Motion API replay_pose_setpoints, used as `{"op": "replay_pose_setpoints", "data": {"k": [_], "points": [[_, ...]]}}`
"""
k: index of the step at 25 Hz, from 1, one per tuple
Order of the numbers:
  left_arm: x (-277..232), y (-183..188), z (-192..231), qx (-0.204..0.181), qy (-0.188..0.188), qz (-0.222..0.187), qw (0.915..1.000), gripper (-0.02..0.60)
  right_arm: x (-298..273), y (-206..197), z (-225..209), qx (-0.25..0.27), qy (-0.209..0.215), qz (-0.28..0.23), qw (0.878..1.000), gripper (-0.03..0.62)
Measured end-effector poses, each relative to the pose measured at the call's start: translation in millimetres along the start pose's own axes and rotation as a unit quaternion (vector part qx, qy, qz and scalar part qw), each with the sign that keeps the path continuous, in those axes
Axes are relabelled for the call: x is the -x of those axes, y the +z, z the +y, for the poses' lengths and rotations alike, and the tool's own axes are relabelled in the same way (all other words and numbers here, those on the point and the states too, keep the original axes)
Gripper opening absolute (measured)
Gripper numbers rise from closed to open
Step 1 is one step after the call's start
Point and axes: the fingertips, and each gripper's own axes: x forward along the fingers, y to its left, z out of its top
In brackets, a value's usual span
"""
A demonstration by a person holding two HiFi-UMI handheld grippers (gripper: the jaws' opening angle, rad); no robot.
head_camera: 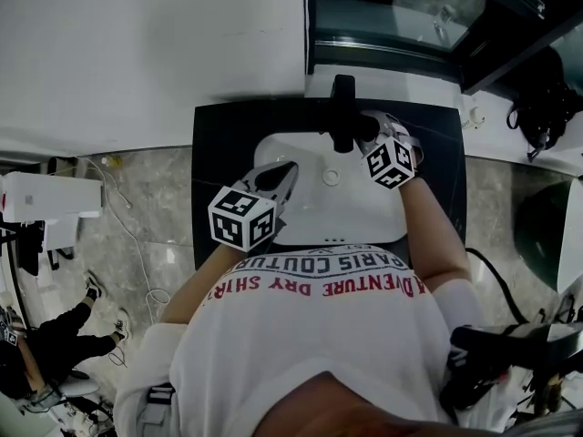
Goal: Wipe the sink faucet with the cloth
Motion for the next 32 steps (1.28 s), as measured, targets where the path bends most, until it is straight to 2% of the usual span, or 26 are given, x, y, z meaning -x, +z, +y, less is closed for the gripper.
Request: {"op": "replay_pose_setpoints", "data": {"k": [7, 14, 23, 27, 32], "points": [[3.5, -1.0, -9.6, -0.004, 0.001, -0.007, 1.0000, 0.000, 12.2, 1.1, 7.3, 0.003, -0.004, -0.008, 1.000, 0.078], [9.3, -6.9, -23.4, -0.004, 0.000, -0.010, 0.9999, 0.000, 46.0, 0.6, 42.3, 0.002, 0.006, -0.020, 1.000, 0.078], [9.6, -13.4, -40.9, -0.008, 0.001, -0.013, 0.9999, 0.002, 55.8, -8.6, 51.7, -0.029, 0.015, -0.017, 0.999, 0.078], [10.3, -14.3, -49.1, -0.010, 0.002, -0.015, 0.9998, 0.002, 71.1, -15.1, 68.6, -0.085, 0.034, -0.027, 0.995, 0.078], [12.8, -18.0, -57.9, -0.009, 0.005, -0.021, 0.9997, 0.000, 91.6, -4.4, 91.0, -0.171, 0.057, -0.083, 0.980, 0.078]]}}
